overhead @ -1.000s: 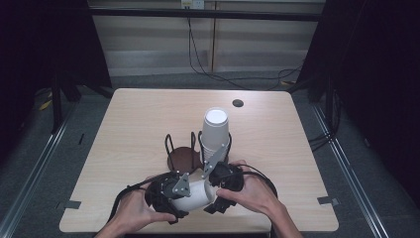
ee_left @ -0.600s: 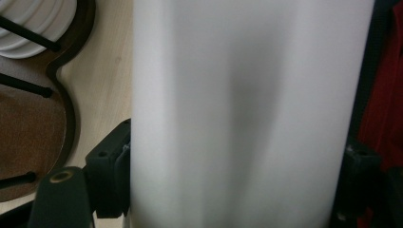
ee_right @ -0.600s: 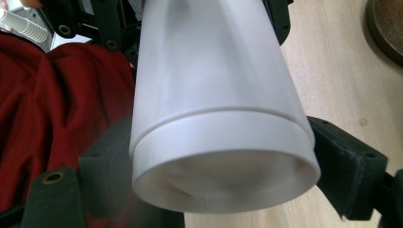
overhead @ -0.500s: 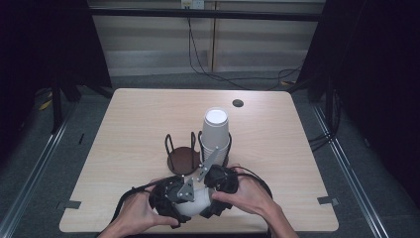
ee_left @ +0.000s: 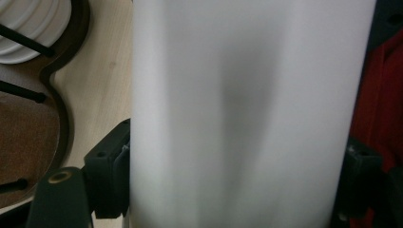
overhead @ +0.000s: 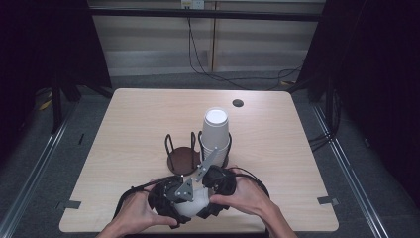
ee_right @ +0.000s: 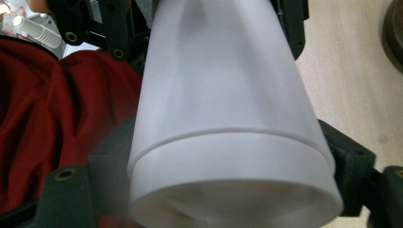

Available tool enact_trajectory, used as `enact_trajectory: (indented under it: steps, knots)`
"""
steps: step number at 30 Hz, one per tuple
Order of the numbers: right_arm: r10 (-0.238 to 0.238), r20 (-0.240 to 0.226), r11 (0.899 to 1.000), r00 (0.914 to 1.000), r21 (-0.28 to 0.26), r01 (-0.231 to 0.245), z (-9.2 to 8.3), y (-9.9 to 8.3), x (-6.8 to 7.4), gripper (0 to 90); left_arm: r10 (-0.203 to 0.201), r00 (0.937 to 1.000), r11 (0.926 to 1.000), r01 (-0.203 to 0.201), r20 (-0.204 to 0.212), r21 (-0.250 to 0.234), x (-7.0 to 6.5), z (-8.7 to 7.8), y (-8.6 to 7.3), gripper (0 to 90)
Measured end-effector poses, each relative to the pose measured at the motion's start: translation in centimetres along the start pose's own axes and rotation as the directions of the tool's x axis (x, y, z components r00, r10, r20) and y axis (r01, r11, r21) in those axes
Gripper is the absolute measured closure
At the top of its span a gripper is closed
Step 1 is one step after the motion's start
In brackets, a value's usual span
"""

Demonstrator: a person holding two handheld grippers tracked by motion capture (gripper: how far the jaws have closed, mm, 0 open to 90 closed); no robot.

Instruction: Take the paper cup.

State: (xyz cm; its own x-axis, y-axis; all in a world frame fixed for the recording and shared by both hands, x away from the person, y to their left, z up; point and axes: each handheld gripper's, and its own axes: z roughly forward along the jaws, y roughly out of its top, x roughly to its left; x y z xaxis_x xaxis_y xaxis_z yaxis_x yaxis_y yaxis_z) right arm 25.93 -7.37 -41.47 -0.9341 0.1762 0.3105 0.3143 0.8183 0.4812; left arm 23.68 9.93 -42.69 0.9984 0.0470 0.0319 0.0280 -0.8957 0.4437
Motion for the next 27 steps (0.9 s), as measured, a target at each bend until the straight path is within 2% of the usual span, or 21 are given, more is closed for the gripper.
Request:
enact_trajectory:
  steps: [3, 4, 6, 12, 14, 16, 17, 26, 27]
  knots:
    - [0.004, -0.003, 1.000, 1.0000, 0.000, -0.004, 0.03, -0.02, -0.04, 23.1, -0.001, 1.0000, 1.0000, 0.001, 0.008, -0.001, 0.05, -0.05, -0.02, 19.5]
    - [0.000, -0.004, 1.000, 1.0000, -0.001, 0.000, 0.00, -0.03, -0.02, 23.2, -0.027, 0.9995, 0.9994, 0.027, 0.016, -0.023, -0.12, 0.07, -0.05, 19.4]
    - [0.016, -0.007, 1.000, 0.9998, 0.008, -0.016, -0.08, -0.04, 0.11, 23.6, -0.026, 0.9996, 0.9993, 0.026, 0.014, -0.028, -0.09, -0.01, -0.08, 19.3]
    - [0.013, -0.004, 1.000, 0.9999, 0.001, -0.013, -0.26, -0.06, 0.06, 24.8, -0.018, 0.9998, 0.9989, 0.019, 0.012, -0.044, 0.09, 0.00, -0.19, 17.2]
    - [0.015, 0.003, 1.000, 0.9999, -0.003, -0.015, -0.31, -0.07, 0.12, 24.9, -0.031, 0.9993, 0.9977, 0.032, 0.019, -0.060, 0.09, -0.05, -0.29, 16.2]
    - [-0.002, 0.012, 1.000, 0.9999, -0.018, 0.002, -0.37, -0.06, 0.05, 25.0, -0.024, 0.9997, 0.9974, 0.025, 0.009, -0.068, 0.19, -0.16, -0.34, 15.4]
    - [0.014, 0.012, 1.000, 0.9998, -0.012, -0.014, -0.48, -0.04, 0.15, 25.1, -0.012, 0.9999, 0.9973, 0.012, 0.002, -0.072, 0.28, -0.20, -0.35, 15.2]
    - [0.006, 0.030, 1.000, 0.9995, -0.022, -0.005, -0.55, 0.06, 0.12, 25.2, -0.011, 0.9999, 0.9943, 0.012, 0.009, -0.106, 0.50, -0.43, -0.68, 14.2]
    - [0.018, 0.023, 1.000, 0.9996, -0.011, -0.018, -0.57, 0.09, 0.14, 25.2, -0.010, 0.9999, 0.9936, 0.011, 0.006, -0.112, 0.50, -0.43, -0.73, 14.2]
